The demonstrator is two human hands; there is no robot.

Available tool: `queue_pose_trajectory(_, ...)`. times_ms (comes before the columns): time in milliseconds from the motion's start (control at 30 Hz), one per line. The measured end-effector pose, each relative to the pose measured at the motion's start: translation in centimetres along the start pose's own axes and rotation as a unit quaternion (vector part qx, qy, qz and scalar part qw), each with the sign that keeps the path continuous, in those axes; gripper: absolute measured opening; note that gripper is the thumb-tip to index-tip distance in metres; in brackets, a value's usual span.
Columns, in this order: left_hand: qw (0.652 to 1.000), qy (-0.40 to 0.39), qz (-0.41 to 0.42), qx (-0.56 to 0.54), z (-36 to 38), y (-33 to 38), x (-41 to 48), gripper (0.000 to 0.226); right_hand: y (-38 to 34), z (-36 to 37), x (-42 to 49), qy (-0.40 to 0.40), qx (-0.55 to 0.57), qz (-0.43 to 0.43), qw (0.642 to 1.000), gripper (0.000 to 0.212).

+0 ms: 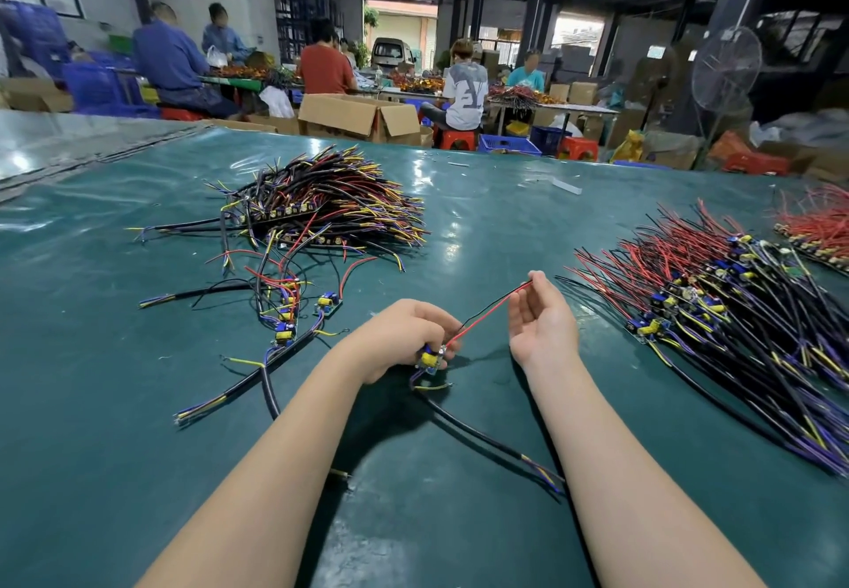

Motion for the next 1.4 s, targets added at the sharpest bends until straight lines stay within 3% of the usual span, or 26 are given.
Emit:
queue_pose_trajectory(200,0.999,-0.014,-0.023,-0.034,-0.2,-0.4,-0.3,0.025,-0.1,0.1,0.1,-0.011,0.004,-0.012,1.000,0.014)
queue_pose_trajectory(600,0.997,-0.016,-0.026,0.077,0.3,0.1,-1.0,0.022,-0.2,0.8,0.0,-0.047,0.024,-0.018,0.998,0.015)
queue_pose_trajectory(767,0.995,0.060,0.017,0.081,-1.3,0.7,-0.7,0.020,0.5,1.7,-0.3,-0.078,0.037,0.011,0.996,0.016)
queue_pose_trajectory(833,0.993,0.095,0.038,0.061,-2.1,1.0,-0.5,0.021,1.4,2.2,-0.5,-0.095,-0.009,0.042,0.995,0.017)
queue_pose_trajectory(900,0.990,0.120,0.050,0.055,-2.5,1.2,-0.4,0.023,2.8,2.9,-1.1,-0.141,-0.128,0.078,0.979,0.019)
queue_pose_trajectory(1033,0.986,0.139,0.053,0.079,-2.8,1.1,-0.3,0.025,5.2,4.6,-3.3,-0.286,-0.335,0.101,0.892,0.014)
queue_pose_trajectory(1167,0.983,0.136,0.055,0.109,-2.8,0.9,-0.4,0.020,4.6,4.8,-3.1,-0.285,-0.400,0.028,0.870,0.018)
queue_pose_trajectory(1300,0.964,0.144,0.064,0.214,-3.2,1.3,-0.5,0.015,4.4,4.9,-3.1,-0.293,-0.450,-0.001,0.844,0.023)
queue_pose_trajectory(1400,0.982,0.135,0.054,0.121,-4.0,0.9,-0.6,0.011,4.4,4.9,-3.1,-0.296,-0.475,-0.007,0.829,0.024)
Point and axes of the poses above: each hand's wrist, its own x-axis towards the middle knuckle, its own z-axis out of the palm, y = z × x, the point moved 9 cm from there along x, towards the middle knuckle
